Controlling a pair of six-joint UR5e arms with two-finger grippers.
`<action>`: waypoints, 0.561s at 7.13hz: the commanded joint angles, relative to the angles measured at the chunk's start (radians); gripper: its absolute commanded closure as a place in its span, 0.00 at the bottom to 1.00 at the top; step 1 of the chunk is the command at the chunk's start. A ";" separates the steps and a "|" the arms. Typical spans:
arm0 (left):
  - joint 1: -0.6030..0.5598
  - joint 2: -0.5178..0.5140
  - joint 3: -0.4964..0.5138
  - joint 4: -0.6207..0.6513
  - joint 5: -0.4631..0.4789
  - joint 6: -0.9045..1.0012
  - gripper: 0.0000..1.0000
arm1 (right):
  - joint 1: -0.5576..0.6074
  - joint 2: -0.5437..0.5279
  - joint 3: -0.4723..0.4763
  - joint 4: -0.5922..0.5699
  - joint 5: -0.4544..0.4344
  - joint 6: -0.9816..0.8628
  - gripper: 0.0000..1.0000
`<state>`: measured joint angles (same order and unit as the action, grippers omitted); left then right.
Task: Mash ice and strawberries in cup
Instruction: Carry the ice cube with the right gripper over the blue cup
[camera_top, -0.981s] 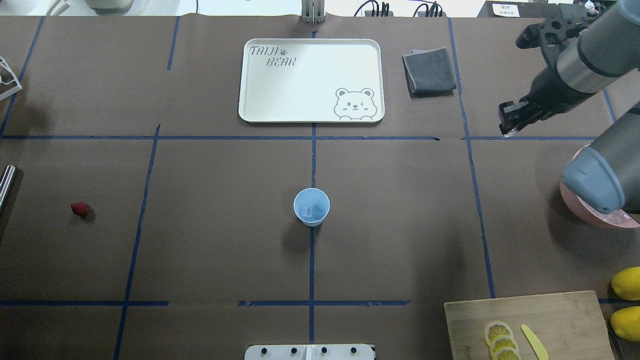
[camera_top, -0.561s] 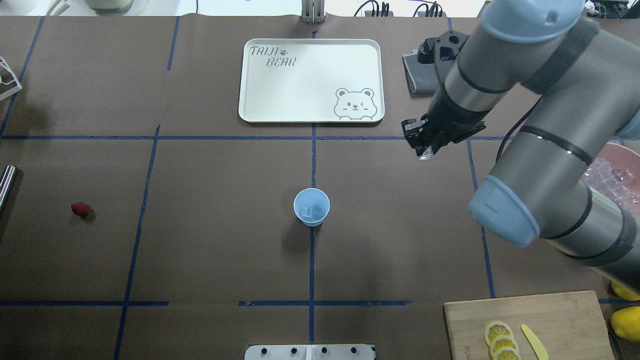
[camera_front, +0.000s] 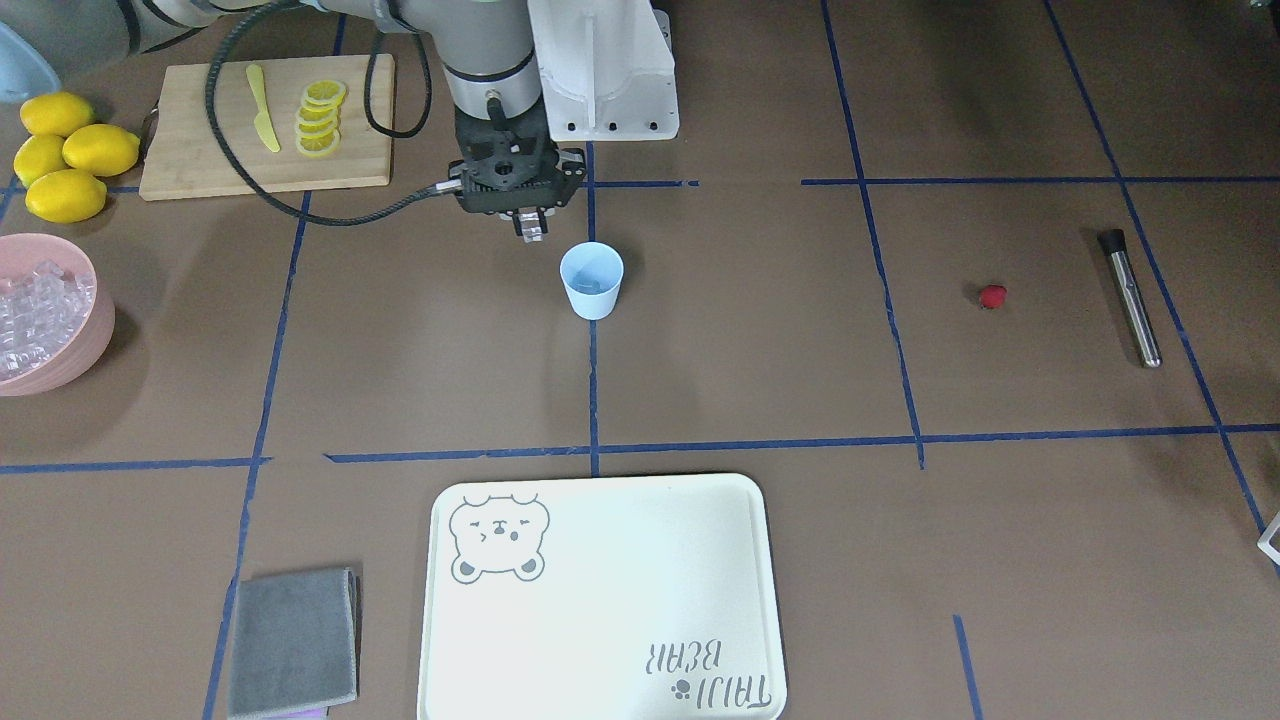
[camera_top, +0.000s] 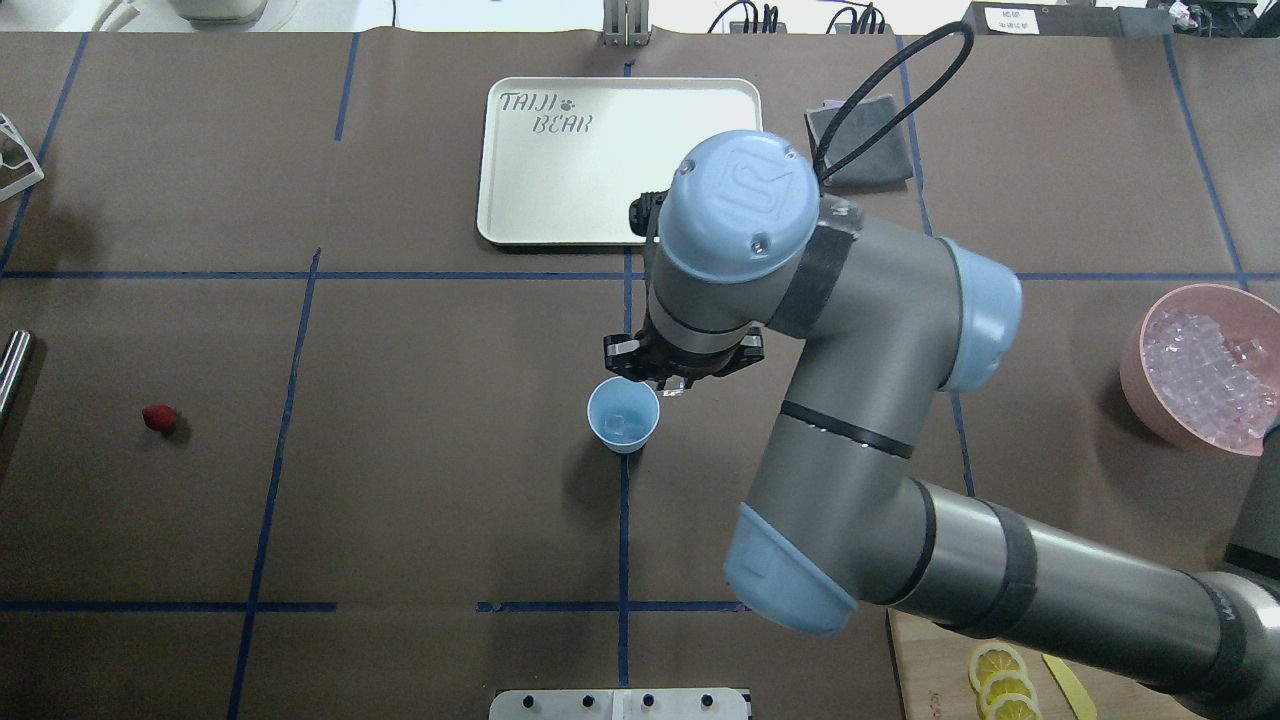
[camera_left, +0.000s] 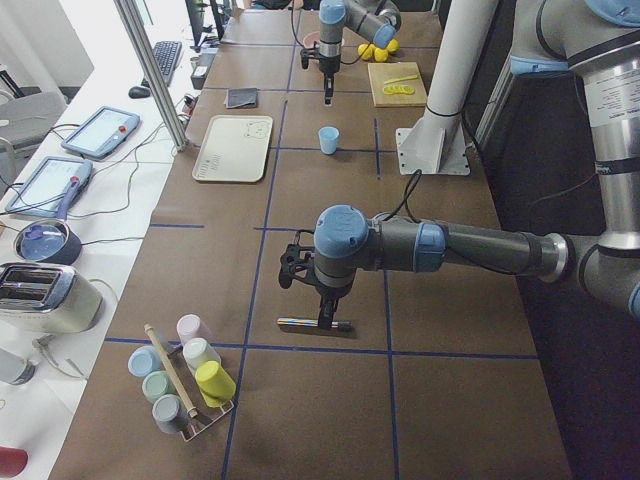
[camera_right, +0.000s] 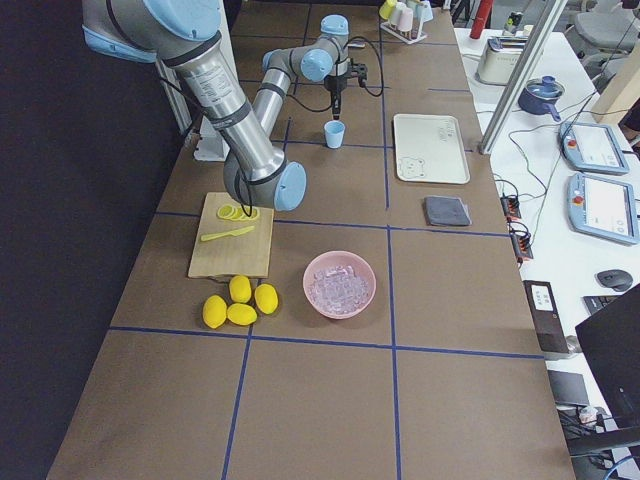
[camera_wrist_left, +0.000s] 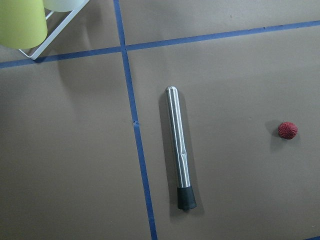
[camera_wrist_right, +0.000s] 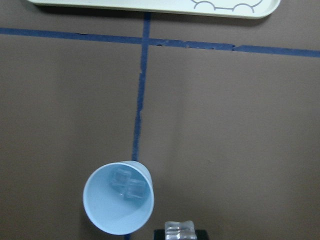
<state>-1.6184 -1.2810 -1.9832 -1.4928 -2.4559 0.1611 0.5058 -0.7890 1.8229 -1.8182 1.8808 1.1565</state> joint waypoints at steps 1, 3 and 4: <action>0.000 0.000 0.001 0.002 0.000 0.000 0.00 | -0.065 0.072 -0.126 0.056 -0.077 0.078 0.99; 0.006 0.000 0.003 0.002 0.000 0.000 0.00 | -0.070 0.070 -0.126 0.056 -0.080 0.080 0.98; 0.008 0.000 0.003 0.002 0.000 0.000 0.00 | -0.070 0.067 -0.128 0.056 -0.084 0.077 0.75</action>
<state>-1.6133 -1.2809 -1.9807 -1.4911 -2.4559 0.1611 0.4376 -0.7210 1.6987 -1.7633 1.8023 1.2340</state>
